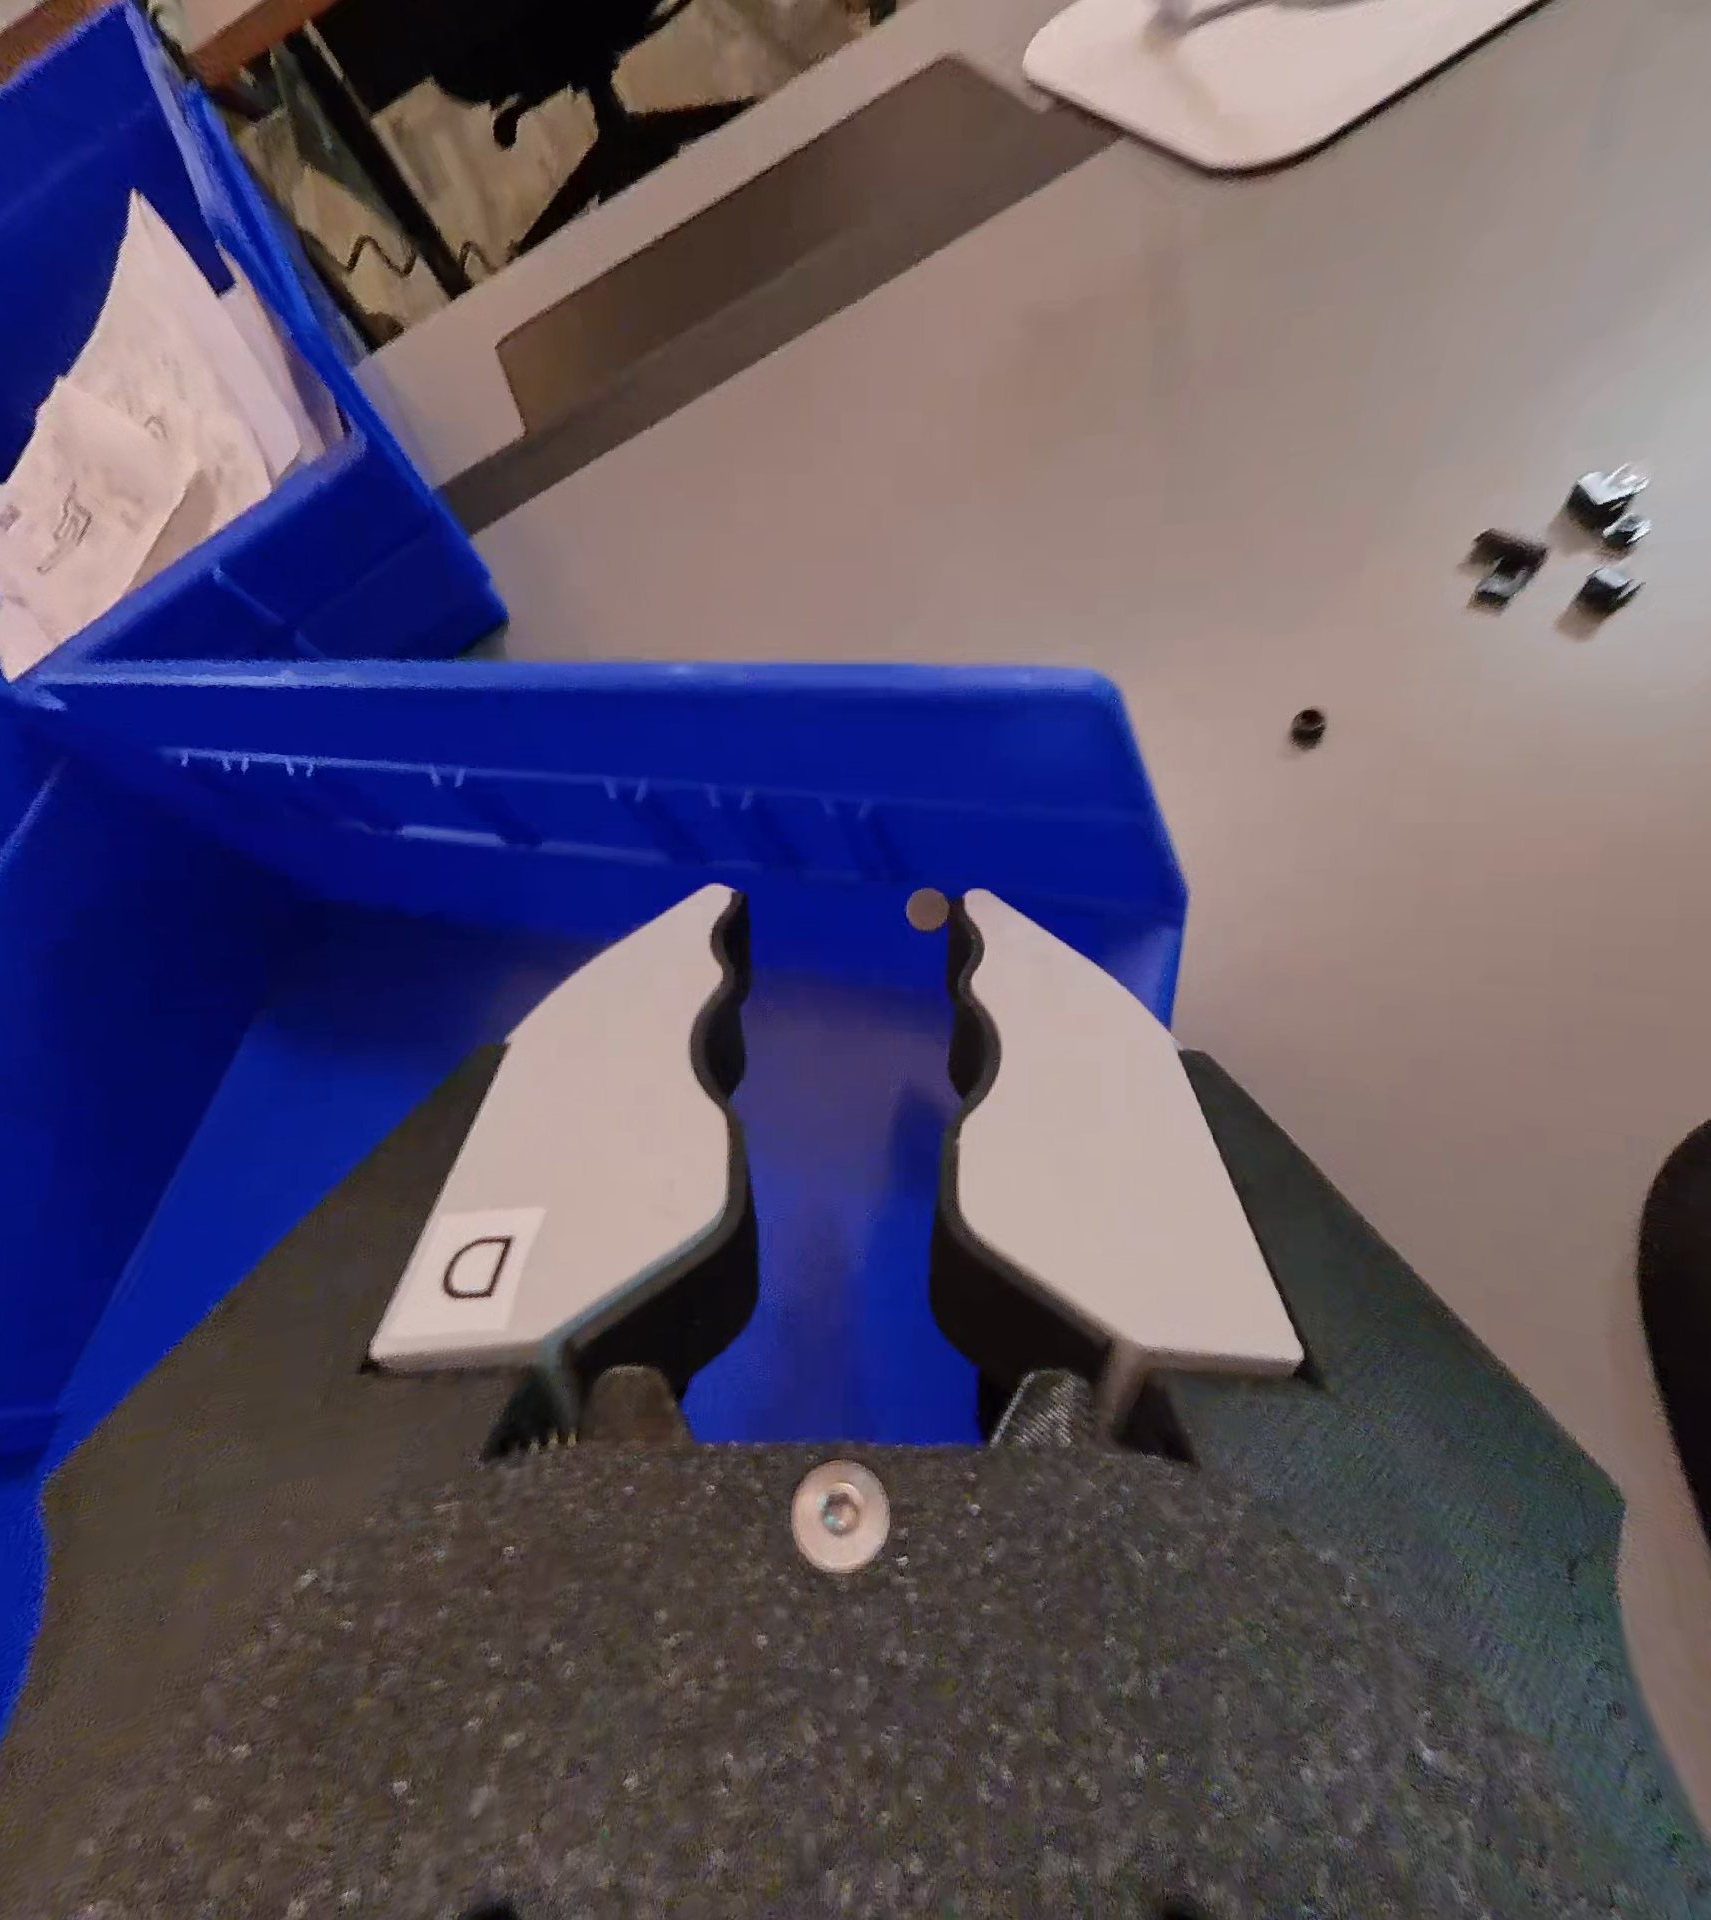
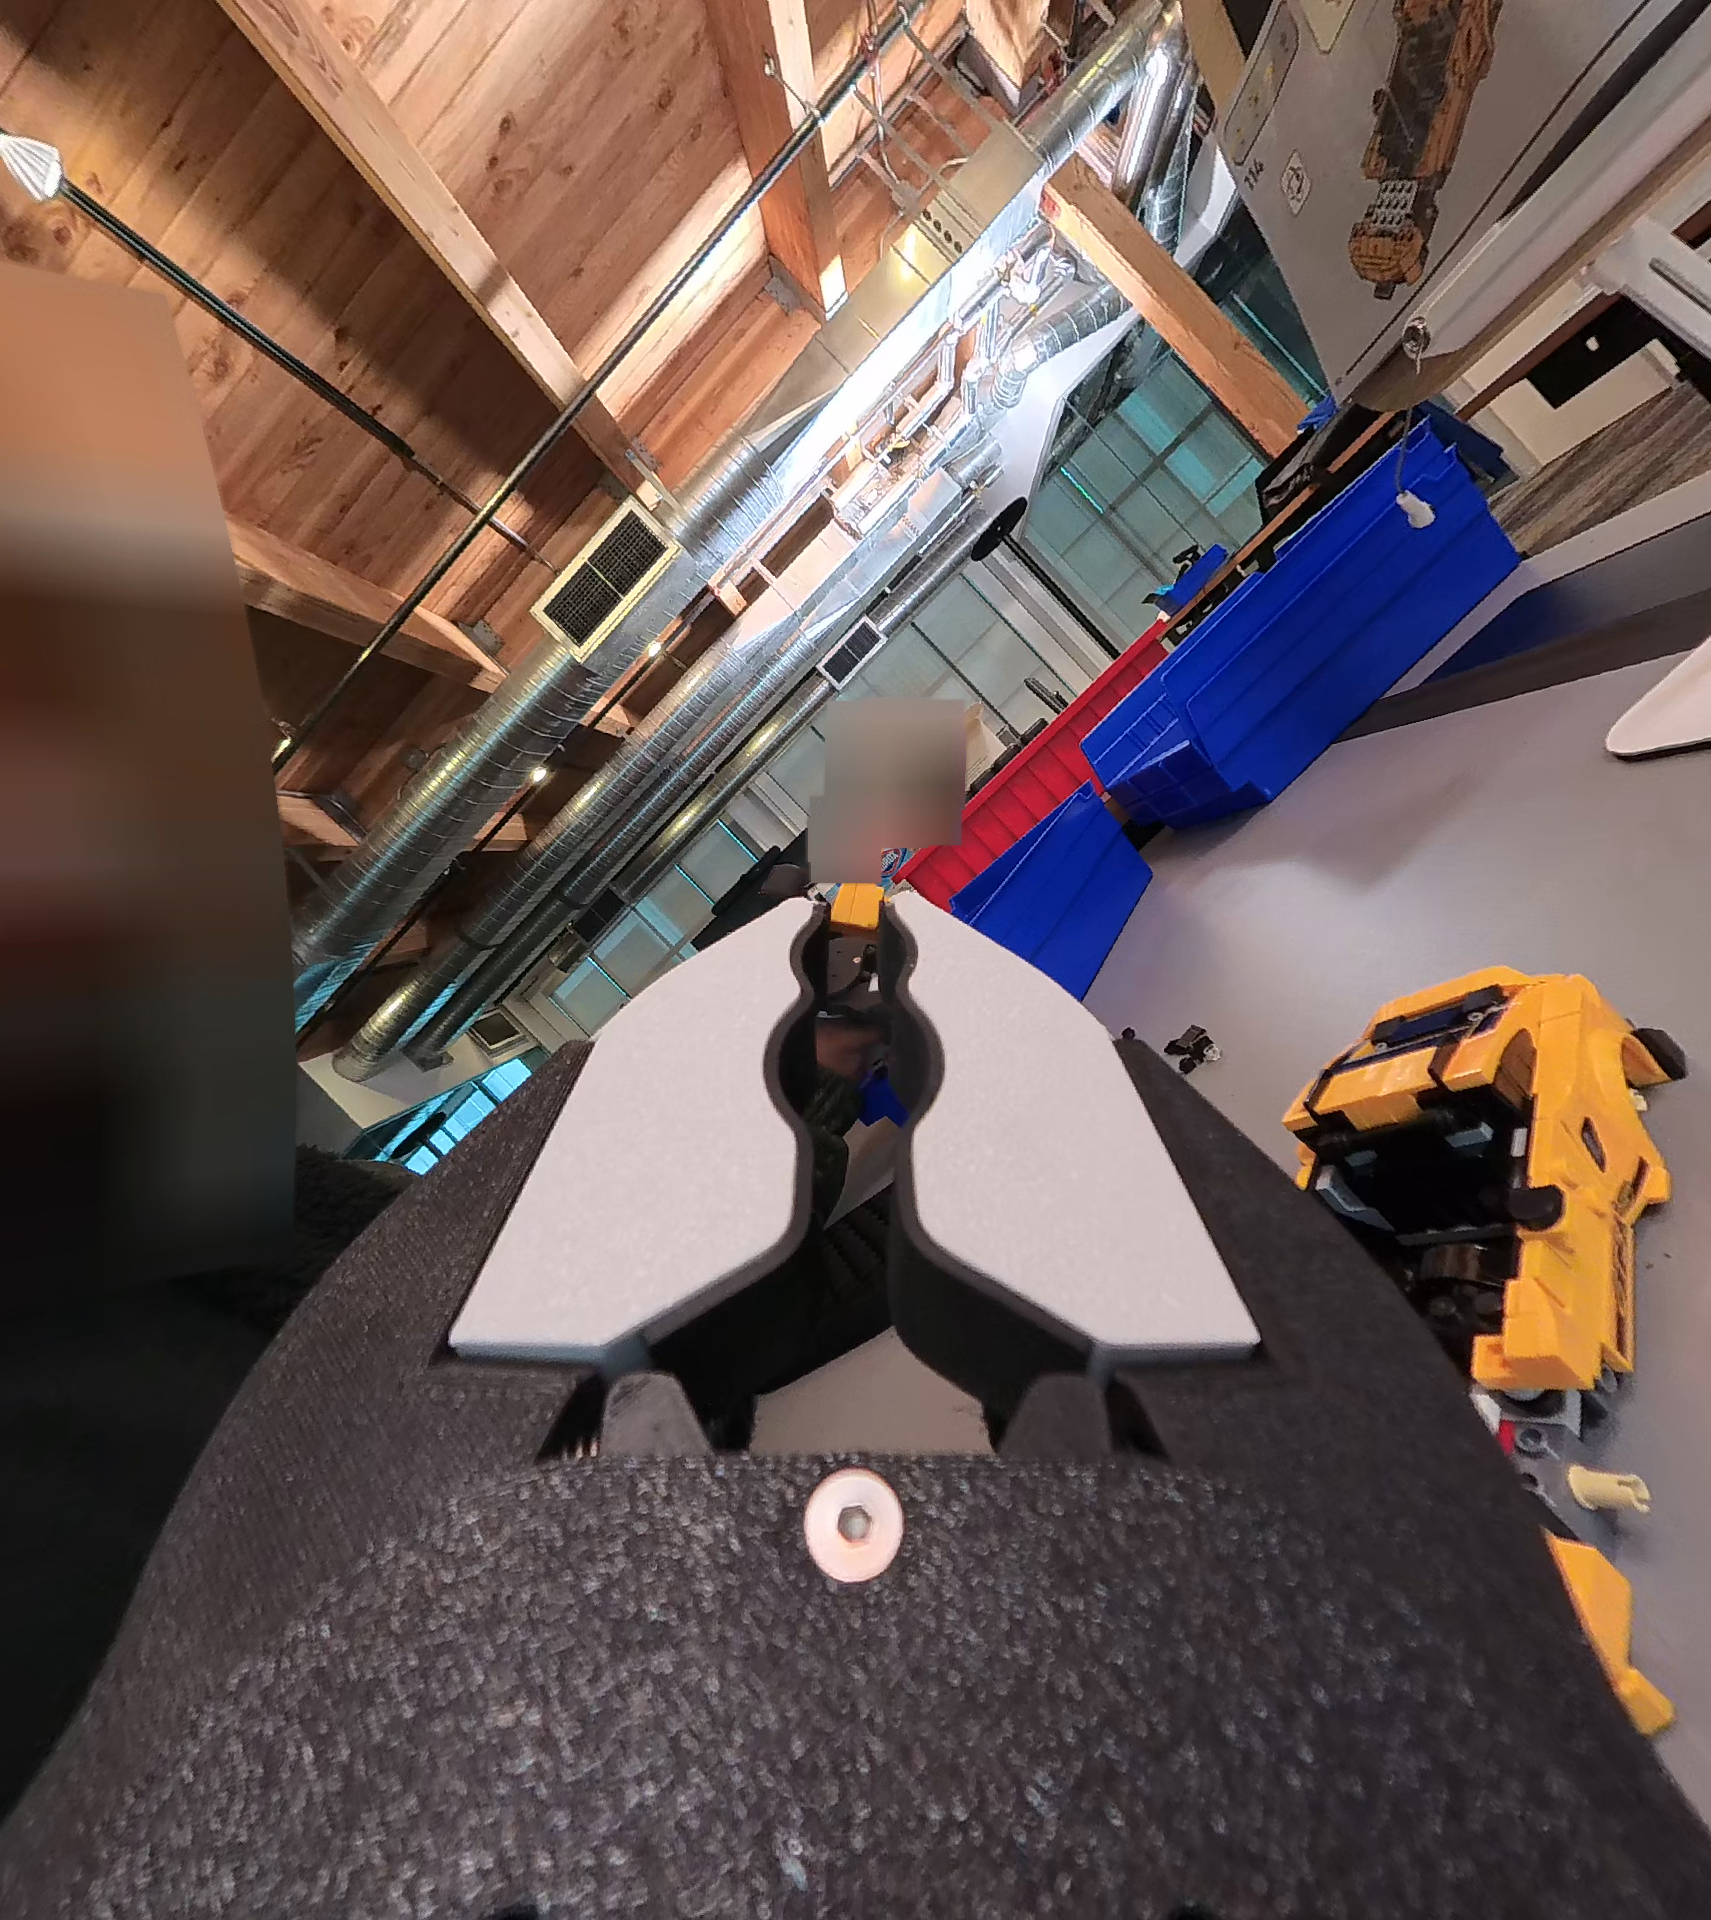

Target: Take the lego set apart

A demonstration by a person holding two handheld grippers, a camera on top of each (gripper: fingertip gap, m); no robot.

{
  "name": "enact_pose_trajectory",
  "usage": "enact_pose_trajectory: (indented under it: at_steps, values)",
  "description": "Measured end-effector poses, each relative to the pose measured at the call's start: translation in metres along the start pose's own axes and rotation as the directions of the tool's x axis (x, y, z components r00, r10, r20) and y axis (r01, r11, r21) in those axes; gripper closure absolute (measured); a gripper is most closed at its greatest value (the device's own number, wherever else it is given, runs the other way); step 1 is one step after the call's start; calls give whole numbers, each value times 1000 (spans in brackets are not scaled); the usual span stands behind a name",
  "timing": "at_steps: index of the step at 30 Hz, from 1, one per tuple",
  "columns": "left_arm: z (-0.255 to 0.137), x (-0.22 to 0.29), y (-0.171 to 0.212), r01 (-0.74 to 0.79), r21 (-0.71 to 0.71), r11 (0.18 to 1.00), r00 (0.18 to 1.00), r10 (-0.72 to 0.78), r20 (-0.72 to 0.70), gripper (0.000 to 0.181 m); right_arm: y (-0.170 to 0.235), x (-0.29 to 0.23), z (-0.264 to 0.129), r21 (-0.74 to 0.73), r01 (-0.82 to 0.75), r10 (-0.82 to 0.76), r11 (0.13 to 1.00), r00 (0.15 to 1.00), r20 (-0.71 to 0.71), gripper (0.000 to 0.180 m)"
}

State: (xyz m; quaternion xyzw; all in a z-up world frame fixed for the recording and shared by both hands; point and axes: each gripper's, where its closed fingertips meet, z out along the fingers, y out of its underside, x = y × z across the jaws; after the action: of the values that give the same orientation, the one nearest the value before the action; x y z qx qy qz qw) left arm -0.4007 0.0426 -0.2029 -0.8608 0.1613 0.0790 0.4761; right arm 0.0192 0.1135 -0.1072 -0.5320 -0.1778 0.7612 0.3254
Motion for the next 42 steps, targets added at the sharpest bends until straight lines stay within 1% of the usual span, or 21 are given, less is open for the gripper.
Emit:
enact_pose_trajectory:
  at_steps: [4, 9, 12, 14, 16, 17, 19, 22, 25, 28, 31, 34, 35, 37, 38, 40, 42]
  values:
    - [-2, 8, -16, 12, 83, 996, 999, -8, -47, 144, 0, 0, 0, -1, 0, 0, 1000, 1000, 1, 171]
    - [-2, 9, -17, 11, 91, 996, 998, -6, -55, 142, 0, -1, 0, -1, -2, 2, 1000, 1000, 2, 171]
    - [-4, 4, -19, 21, 103, 994, 999, -19, -27, 145, 0, -1, 0, -2, -2, 2, 1000, 1000, 2, 171]
    - [-9, -2, -25, 21, 129, 991, 999, -25, 30, 150, 1, -1, 0, -4, -1, 1, 1000, 1000, 3, 171]
    - [-19, 2, -43, 23, 201, 979, 998, -33, 47, 155, 2, -1, 1, -9, 1, 0, 1000, 1000, 3, 171]
    - [-24, 10, -55, 29, 239, 971, 999, -37, 29, 157, 3, -1, 1, -14, -1, 1, 1000, 1000, 4, 171]
    - [-31, 35, -83, 32, 306, 951, 999, -21, -39, 160, 7, -1, 3, -30, -8, 9, 1000, 1000, 13, 171]
    - [-32, 95, -126, -7, 383, 924, 981, 81, -178, 162, 13, -5, 6, -64, -10, 12, 998, 999, 39, 171]
    - [-25, 166, -159, 14, 415, 910, 917, 154, -369, 163, 20, -12, 9, -107, 23, -16, 994, 998, 65, 171]
    - [-24, 236, -185, 77, 439, 895, 799, 208, -564, 163, 29, -19, 12, -155, 71, -57, 985, 994, 96, 171]
    - [-18, 288, -198, 82, 447, 891, 706, 265, -657, 163, 38, -26, 13, -202, 120, -95, 972, 987, 129, 172]
    - [-22, 329, -205, 148, 402, 904, 579, 251, -776, 161, 47, -32, 15, -237, 187, -152, 953, 976, 156, 172]
    - [-23, 337, -206, 163, 389, 907, 549, 244, -800, 161, 49, -31, 16, -249, 234, -203, 940, 968, 145, 172]
    - [-23, 346, -206, 194, 364, 911, 511, 223, -830, 161, 52, -27, 17, -268, 384, -370, 883, 923, 102, 172]
    - [-22, 348, -204, 207, 348, 914, 501, 206, -840, 161, 54, -25, 17, -284, 474, -471, 834, 878, 83, 171]
    - [-20, 346, -201, 252, 309, 917, 482, 158, -862, 162, 58, -22, 17, -329, 634, -653, 700, 755, 65, 171]
    - [-20, 344, -201, 320, 251, 914, 434, 94, -896, 162, 64, -18, 18, -376, 739, -780, 559, 623, 63, 171]
